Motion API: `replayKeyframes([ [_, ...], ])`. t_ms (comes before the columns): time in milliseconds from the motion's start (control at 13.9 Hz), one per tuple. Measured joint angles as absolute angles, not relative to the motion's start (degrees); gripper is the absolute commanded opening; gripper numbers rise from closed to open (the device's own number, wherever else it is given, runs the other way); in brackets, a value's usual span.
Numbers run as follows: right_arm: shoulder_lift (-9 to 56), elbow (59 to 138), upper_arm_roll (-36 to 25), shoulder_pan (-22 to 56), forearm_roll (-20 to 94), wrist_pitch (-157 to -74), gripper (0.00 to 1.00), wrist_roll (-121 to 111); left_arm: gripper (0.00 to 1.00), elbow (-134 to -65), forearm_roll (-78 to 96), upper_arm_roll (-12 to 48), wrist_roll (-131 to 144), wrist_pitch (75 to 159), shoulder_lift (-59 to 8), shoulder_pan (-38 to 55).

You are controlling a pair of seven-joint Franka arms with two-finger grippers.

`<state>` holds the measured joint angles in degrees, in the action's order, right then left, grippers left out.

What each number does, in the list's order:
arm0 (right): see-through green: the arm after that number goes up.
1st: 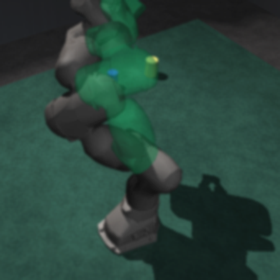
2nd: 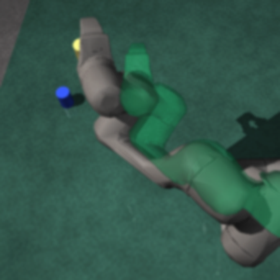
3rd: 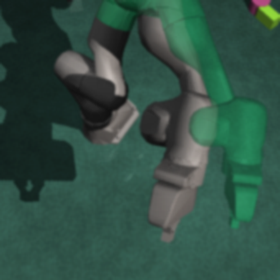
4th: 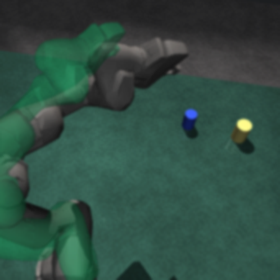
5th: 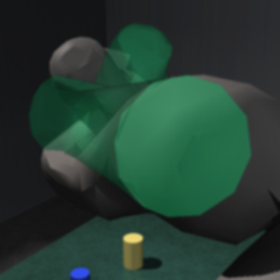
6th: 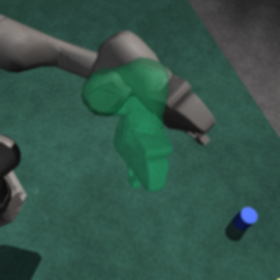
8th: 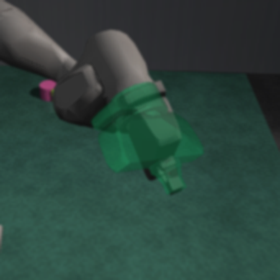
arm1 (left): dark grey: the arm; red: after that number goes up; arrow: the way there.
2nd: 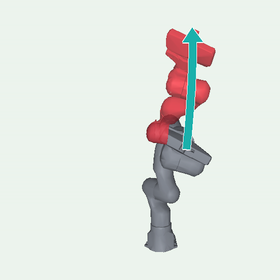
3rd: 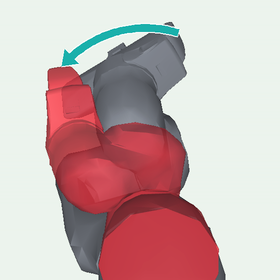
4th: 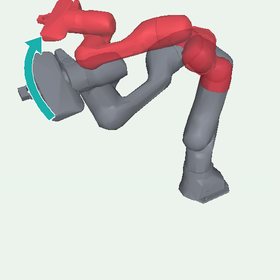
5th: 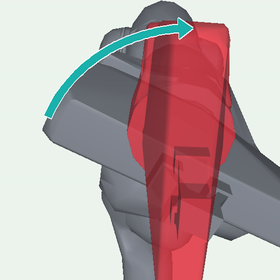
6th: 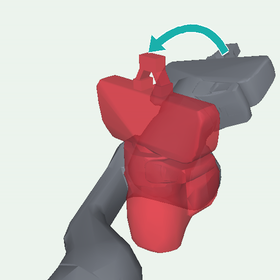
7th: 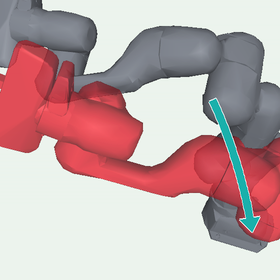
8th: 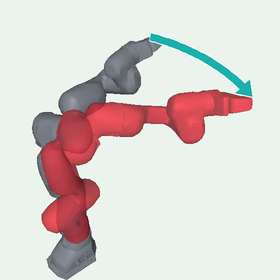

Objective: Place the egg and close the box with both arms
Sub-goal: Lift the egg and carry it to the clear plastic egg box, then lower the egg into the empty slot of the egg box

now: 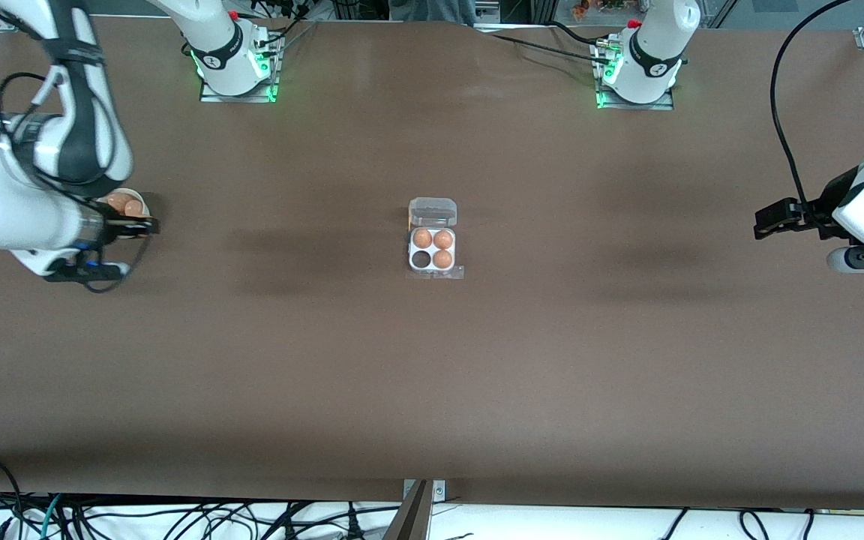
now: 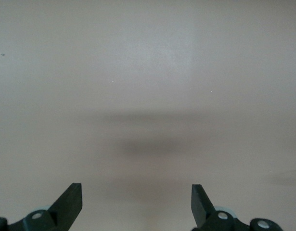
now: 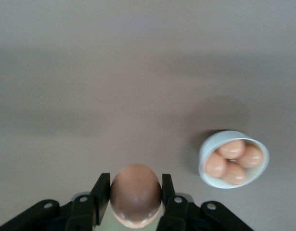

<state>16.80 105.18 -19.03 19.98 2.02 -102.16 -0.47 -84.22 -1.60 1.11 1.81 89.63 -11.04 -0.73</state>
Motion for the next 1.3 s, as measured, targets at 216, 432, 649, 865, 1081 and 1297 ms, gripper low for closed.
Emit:
replayKeyframes([
  [216, 22.2, 98.4, -18.8, 29.1, 6.3, -99.8, 0.34, 11.1, 1.00, -84.2, -1.6, 1.1, 1.8, 89.6, -11.1, -0.7],
  [432, 29.3, 90.8, -18.8, 36.0, 12.6, -99.2, 0.34, 19.4, 1.00, -84.2, -1.6, 1.2, 1.8, 89.6, -11.2, -0.7],
  [649, 35.9, 83.6, -18.8, 40.7, 19.1, -99.0, 0.34, 25.5, 1.00, -84.2, -1.6, 1.2, 1.8, 89.6, -11.2, -0.7],
  [865, 41.3, 76.5, -17.8, 43.5, 22.3, -99.0, 0.34, 31.2, 1.00, -84.2, -1.6, 1.2, 1.8, 89.6, -11.2, -0.7],
  [1081, 44.9, 70.7, -14.2, 43.7, 22.8, -100.3, 0.34, 39.1, 1.00, -84.2, -1.6, 1.2, 1.8, 89.6, -11.3, -0.7],
  [1297, 46.6, 69.2, -11.9, 43.6, 23.7, -103.8, 0.34, 42.2, 1.00, -84.2, -1.6, 1.2, 1.8, 89.6, -11.3, -0.7],
])
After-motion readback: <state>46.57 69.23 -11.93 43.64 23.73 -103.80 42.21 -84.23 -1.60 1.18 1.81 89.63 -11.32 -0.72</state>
